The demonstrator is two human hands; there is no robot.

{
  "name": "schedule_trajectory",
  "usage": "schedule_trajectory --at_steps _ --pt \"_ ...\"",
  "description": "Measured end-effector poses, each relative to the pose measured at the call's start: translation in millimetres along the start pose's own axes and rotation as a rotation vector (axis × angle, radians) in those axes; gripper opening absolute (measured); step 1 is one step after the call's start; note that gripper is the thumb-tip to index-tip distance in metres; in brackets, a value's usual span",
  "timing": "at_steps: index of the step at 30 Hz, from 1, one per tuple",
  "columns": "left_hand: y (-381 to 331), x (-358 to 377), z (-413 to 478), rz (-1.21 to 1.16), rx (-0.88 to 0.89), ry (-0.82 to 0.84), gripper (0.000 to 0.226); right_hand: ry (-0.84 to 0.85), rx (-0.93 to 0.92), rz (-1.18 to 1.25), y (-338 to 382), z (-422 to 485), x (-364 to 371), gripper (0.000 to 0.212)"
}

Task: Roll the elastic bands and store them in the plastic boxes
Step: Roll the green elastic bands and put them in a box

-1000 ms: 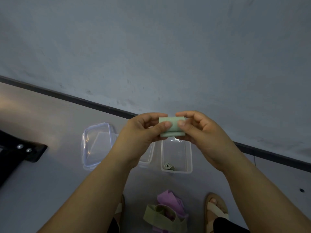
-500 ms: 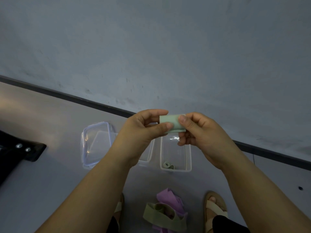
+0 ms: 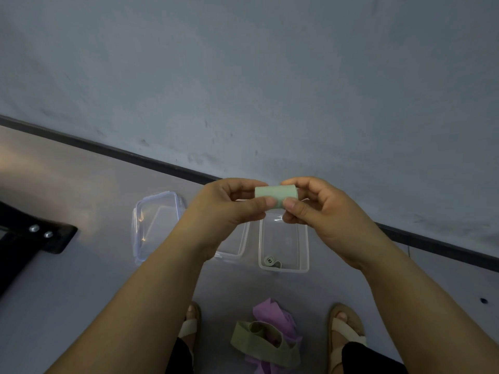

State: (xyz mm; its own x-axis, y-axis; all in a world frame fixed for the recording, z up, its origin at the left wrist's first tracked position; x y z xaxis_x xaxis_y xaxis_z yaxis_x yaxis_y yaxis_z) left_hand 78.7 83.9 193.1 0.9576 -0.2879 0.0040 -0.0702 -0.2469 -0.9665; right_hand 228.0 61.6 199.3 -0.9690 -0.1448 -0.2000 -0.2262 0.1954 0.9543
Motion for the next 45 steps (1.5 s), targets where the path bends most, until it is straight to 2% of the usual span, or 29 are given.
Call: schedule_trajectory --at_steps 5,9,13,16,18,24,27,30,33,36,41,45 --pt "-5.4 -2.1 0.9 0.247 0.130 -0.024 0.029 0.021 -0.011 -0.201 -2.8 -1.9 -0.4 0.023" --pt "-11.9 9.5 -2.0 0.535 0.266 0.013 0.033 0.059 0.011 -0.401 -9.1 -3.0 2.6 0.026" --pt "-12.7 17.8 -2.6 0.608 0.318 0.035 0.036 0.029 -0.062 -0.545 -5.7 -2.3 5.4 0.035" --pt "-12.3 18.8 -2.3 0.552 0.304 0.039 0.040 0.033 -0.098 -0.567 -1.5 -2.6 5.6 0.037" --pt "-11.1 15.8 -2.3 0.441 0.256 0.005 0.041 0.019 -0.087 -0.482 0.8 -2.8 1.5 0.037" --pt "-1.0 14.8 -2.4 -0.103 0.109 -0.105 0.045 -0.047 -0.006 -0.113 -3.5 -2.4 -1.5 0.035" --pt "-2.0 19.3 -3.4 -0.148 0.114 -0.080 0.052 -0.090 0.013 -0.004 -5.1 -2.1 0.6 0.041" --pt "-7.7 17.9 -3.0 -0.112 0.169 -0.052 0.045 -0.092 0.011 0.055 -4.3 -2.4 1.3 0.040" --pt "-10.4 14.0 -3.0 -0.005 0.210 -0.058 0.040 -0.087 -0.008 0.020 -2.8 -2.4 1.7 0.038" --pt "-10.5 16.4 -4.2 0.139 0.235 -0.036 0.029 -0.047 0.015 -0.120 -4.7 -1.7 -0.1 0.038" --pt "-11.4 24.3 -1.6 0.509 0.377 -0.042 0.034 0.084 0.067 -0.147 -8.9 -8.5 -7.5 0.031" --pt "-10.5 37.2 -3.0 0.742 0.509 -0.029 0.037 0.032 0.075 -0.230 -13.5 -10.2 -12.4 0.030"
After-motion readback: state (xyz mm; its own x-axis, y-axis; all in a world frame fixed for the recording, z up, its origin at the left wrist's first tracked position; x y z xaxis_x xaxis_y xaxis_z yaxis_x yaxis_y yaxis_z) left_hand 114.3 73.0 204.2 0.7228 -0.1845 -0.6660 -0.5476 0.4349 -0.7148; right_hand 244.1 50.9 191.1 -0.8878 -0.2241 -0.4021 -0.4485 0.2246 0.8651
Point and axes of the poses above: each hand's wrist, its own z-axis towards the middle knuckle, its own x-axis out of the palm, y = z × x, the point moved 7 cm from there along z, towards the middle knuckle, and after that the axes turned 4 degrees about x, right-handed, at the moved point
